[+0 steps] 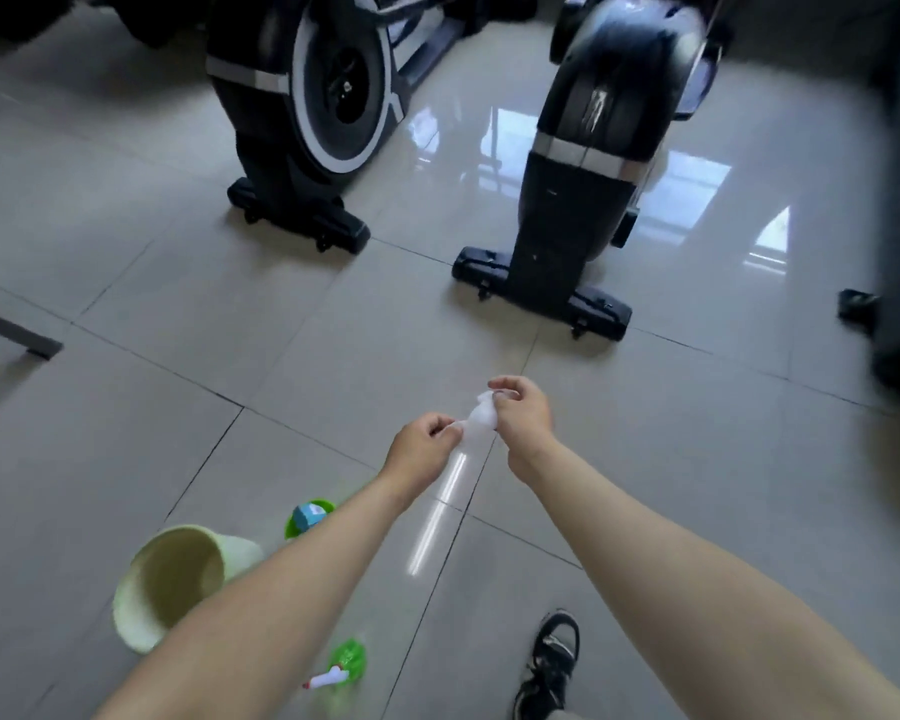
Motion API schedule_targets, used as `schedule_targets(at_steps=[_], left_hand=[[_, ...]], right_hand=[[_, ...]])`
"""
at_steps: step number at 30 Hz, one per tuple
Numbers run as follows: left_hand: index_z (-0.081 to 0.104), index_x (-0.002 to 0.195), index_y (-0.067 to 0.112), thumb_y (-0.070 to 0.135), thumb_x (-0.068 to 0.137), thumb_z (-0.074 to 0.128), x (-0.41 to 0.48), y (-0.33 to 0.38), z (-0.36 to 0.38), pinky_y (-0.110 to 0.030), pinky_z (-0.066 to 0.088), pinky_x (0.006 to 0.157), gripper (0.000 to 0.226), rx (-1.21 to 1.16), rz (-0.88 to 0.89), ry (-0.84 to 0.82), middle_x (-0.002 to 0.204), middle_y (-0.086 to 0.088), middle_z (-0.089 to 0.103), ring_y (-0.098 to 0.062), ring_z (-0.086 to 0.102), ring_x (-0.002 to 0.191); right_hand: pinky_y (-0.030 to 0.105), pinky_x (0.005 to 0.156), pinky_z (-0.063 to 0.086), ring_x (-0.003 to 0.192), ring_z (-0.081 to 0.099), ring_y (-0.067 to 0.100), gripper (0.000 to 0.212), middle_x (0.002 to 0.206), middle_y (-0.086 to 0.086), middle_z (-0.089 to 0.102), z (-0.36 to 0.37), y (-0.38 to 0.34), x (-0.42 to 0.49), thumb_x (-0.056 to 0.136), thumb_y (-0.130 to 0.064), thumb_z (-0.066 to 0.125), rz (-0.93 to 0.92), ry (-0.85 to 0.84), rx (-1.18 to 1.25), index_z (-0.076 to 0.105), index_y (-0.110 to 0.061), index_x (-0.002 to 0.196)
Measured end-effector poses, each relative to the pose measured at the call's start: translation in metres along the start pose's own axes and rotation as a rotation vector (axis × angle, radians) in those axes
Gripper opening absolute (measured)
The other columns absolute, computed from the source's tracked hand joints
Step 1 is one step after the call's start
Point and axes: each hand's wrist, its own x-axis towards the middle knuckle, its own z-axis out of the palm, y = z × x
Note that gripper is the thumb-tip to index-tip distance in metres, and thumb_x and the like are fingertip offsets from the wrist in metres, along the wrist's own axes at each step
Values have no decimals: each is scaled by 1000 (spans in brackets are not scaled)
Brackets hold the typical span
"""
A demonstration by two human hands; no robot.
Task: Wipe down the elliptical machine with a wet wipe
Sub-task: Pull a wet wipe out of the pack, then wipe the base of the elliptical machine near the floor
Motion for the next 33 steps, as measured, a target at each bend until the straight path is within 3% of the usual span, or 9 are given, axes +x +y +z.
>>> schedule_targets(at_steps=[3, 7, 11, 15, 21, 24, 27, 30, 33], left_hand=[[64, 96, 21, 28, 100, 56, 2, 74, 27, -28, 43, 65, 11, 57, 25, -75, 83, 6, 66, -15, 58, 75], [57, 105, 19, 18, 99, 50, 11, 164, 74, -25, 40, 54, 10, 90, 26, -109, 91, -1, 66, -16, 60, 71], [53, 101, 20, 15, 97, 45, 34, 234, 122, -24, 38, 49, 10, 105, 29, -101, 91, -1, 61, -17, 56, 70], [58, 113, 25, 22, 97, 49, 77, 280, 158, -27, 44, 64, 19, 79, 68, -102, 108, 7, 65, -14, 61, 87], [70, 101, 20, 18, 99, 49, 180, 323, 200, -30, 48, 71, 21, 60, 80, -184, 92, 1, 71, -15, 58, 73], [70, 99, 18, 16, 95, 51, 245, 338, 224, -28, 48, 69, 20, 65, 71, -227, 79, 6, 71, -14, 58, 69], [69, 100, 15, 13, 97, 50, 311, 346, 254, -30, 52, 70, 20, 74, 67, -269, 90, -1, 71, -15, 60, 72], [68, 101, 14, 10, 98, 46, 384, 340, 288, -38, 58, 76, 22, 115, 70, -273, 100, -9, 73, -20, 64, 76], [67, 106, 20, 11, 102, 42, 453, 325, 323, -21, 49, 60, 26, 188, 107, -265, 97, -5, 69, -15, 60, 72]], right_hand=[[35, 72, 49, 81, 61, 24, 33, 106, 12, 71, -55, -47, 6, 93, -1, 46, 4, 35, 23, 68, -26, 89], [36, 71, 50, 78, 56, 22, 38, 102, 7, 67, -132, -104, 20, 91, 3, 41, -6, 109, 75, 69, -24, 92], [43, 90, 58, 91, 64, 22, 37, 100, 3, 67, -199, -147, 49, 92, 1, 41, -30, 204, 134, 69, -23, 92], [47, 93, 59, 100, 68, 27, 36, 105, 4, 70, -241, -172, 98, 90, -4, 43, -9, 309, 169, 69, -28, 86], [47, 94, 58, 99, 69, 30, 33, 96, 6, 70, -268, -206, 194, 91, 2, 42, 31, 251, 193, 67, -19, 92], [45, 86, 59, 94, 69, 31, 35, 105, 13, 71, -273, -217, 264, 90, 2, 41, 33, 237, 173, 68, -20, 92], [36, 68, 52, 82, 64, 27, 34, 108, 17, 71, -277, -218, 336, 92, 1, 40, 22, 208, 144, 68, -19, 93], [33, 66, 52, 84, 66, 26, 33, 107, 13, 72, -279, -210, 410, 94, -1, 41, 24, 169, 144, 68, -21, 94], [36, 71, 55, 88, 66, 27, 34, 106, 8, 70, -280, -188, 486, 96, -1, 42, 21, 157, 128, 69, -22, 95]])
